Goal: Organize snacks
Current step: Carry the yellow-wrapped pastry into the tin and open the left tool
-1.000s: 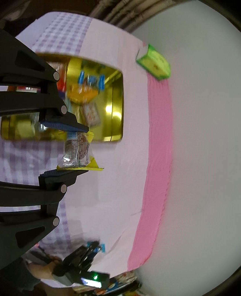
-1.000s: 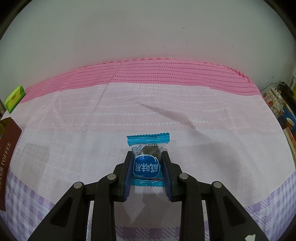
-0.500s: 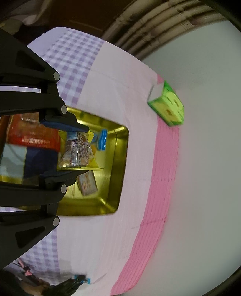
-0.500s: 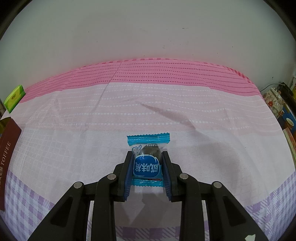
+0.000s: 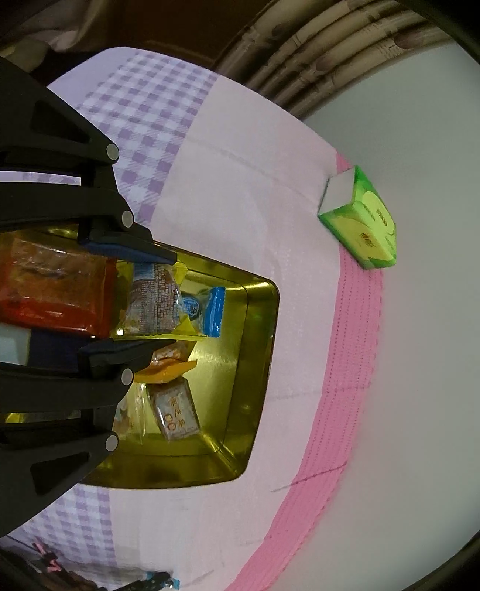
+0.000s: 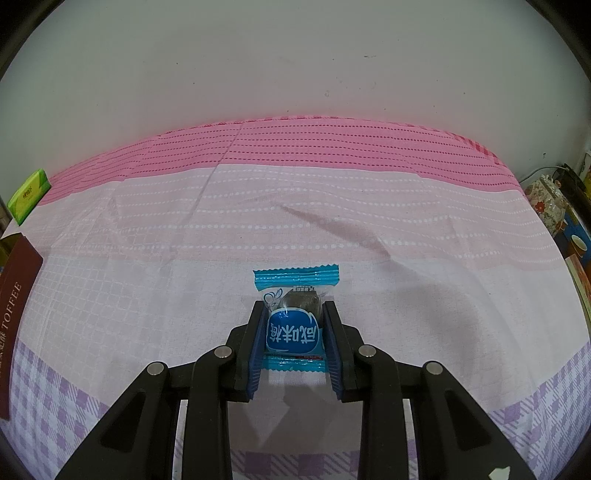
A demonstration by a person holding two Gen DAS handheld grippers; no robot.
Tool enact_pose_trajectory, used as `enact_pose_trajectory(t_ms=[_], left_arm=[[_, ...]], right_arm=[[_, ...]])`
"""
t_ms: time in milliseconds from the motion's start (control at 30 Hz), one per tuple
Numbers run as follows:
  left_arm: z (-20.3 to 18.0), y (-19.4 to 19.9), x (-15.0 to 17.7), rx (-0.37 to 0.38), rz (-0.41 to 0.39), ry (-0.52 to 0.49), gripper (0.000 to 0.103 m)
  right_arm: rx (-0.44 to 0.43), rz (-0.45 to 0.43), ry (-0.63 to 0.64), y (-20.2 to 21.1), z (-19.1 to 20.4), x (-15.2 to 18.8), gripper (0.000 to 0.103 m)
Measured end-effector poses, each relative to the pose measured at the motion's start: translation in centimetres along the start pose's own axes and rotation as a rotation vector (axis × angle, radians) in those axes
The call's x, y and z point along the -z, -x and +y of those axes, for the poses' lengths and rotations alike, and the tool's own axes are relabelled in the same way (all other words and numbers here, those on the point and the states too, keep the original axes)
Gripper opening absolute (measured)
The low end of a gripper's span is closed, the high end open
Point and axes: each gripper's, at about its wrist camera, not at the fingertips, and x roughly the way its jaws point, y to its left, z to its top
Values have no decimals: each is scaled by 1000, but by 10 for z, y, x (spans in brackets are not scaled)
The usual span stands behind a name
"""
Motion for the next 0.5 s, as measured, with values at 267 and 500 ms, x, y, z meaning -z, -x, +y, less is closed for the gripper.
enact_pose_trajectory(t_ms=[267,500], left_arm=[[4,-22,7,-6,46,-6,36],[0,-23,9,-26,33,-47,37]], right_arm=[[0,0,1,0,0,0,27],[0,0,1,0,0,0,27]])
